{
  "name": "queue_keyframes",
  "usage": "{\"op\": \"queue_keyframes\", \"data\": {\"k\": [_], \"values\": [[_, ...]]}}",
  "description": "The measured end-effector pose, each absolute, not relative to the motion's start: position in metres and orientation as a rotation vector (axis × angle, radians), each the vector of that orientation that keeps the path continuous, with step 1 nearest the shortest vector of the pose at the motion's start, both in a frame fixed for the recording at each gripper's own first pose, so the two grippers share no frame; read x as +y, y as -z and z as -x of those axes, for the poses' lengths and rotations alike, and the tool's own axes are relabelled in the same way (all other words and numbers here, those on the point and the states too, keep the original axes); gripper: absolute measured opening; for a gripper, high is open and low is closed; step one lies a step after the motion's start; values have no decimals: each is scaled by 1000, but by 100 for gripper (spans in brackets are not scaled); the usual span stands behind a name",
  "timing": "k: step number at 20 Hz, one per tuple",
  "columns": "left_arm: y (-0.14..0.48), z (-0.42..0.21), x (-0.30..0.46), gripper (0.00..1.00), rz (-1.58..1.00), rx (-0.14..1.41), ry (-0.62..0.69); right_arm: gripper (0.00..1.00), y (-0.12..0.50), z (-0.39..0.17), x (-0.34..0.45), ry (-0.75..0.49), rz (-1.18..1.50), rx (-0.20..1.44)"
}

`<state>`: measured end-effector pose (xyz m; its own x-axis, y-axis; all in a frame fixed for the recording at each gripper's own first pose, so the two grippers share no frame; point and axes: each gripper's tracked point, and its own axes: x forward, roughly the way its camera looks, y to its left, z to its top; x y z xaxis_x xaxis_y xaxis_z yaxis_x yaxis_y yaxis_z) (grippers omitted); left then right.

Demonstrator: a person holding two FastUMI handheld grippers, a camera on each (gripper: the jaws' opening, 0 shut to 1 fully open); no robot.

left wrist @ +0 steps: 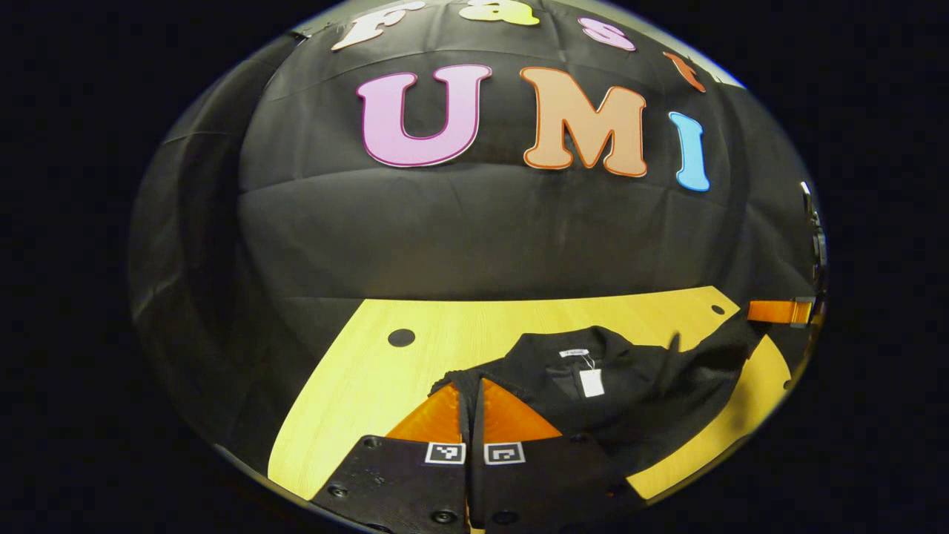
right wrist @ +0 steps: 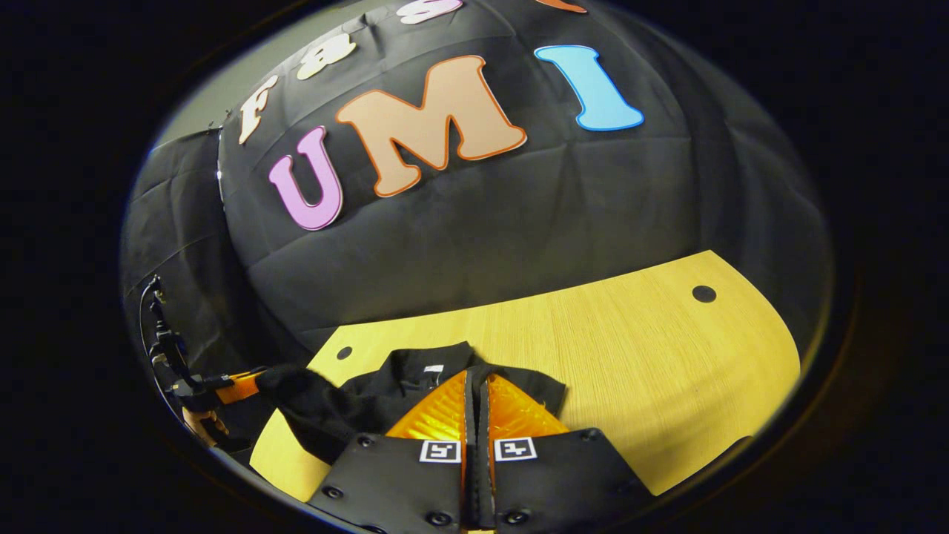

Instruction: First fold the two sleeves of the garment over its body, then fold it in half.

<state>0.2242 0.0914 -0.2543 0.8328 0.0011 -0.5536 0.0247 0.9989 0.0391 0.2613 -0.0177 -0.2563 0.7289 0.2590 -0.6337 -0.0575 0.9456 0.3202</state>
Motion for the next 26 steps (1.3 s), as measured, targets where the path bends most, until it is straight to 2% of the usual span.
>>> {"op": "queue_keyframes", "data": {"k": [3, 4, 5, 7, 8, 9, 11, 12, 14, 15, 19, 20, 21, 22, 23, 24, 25, 26], "values": [[267, -243, 94, 0, -107, 570, -3, 2, 272, -283, -23, -162, -309, 752], [267, -247, 105, 0, -141, 558, -65, 2, 280, -284, -29, -128, -305, 786], [261, -257, 115, 33, -174, 530, -124, 5, 285, -286, -35, -96, -299, 792], [240, -258, 124, 99, -219, 450, -188, 67, 272, -298, -45, -59, -289, 714], [225, -260, 118, 94, -197, 404, -179, 98, 264, -304, -50, -43, -265, 670], [221, -262, 114, 91, -174, 381, -157, 98, 254, -302, -53, -35, -240, 630], [215, -253, 110, 92, -163, 382, -144, 98, 236, -297, -52, -28, -203, 576], [208, -249, 109, 84, -148, 379, -143, 98, 226, -292, -50, -29, -186, 552], [193, -235, 105, 100, -100, 356, -142, 98, 207, -274, -43, -34, -154, 510], [184, -227, 105, 93, -90, 338, -139, 98, 198, -264, -38, -37, -135, 490], [148, -183, 103, 92, -79, 283, -120, 98, 170, -214, -18, -46, -85, 437], [141, -171, 103, 92, -73, 272, -116, 93, 164, -201, -13, -47, -84, 427], [131, -162, 101, 92, -70, 266, -114, 98, 157, -188, -9, -44, -85, 414], [123, -148, 101, 92, -68, 256, -116, 93, 150, -175, -6, -39, -88, 401], [113, -134, 102, 100, -71, 239, -117, 93, 142, -160, -2, -30, -92, 387], [102, -119, 102, 92, -73, 224, -122, 93, 133, -144, 1, -14, -93, 372], [90, -102, 100, 92, -73, 199, -121, 98, 124, -126, 6, -9, -90, 351], [75, -88, 96, 100, -73, 166, -113, 97, 113, -110, 11, -7, -77, 318]]}}
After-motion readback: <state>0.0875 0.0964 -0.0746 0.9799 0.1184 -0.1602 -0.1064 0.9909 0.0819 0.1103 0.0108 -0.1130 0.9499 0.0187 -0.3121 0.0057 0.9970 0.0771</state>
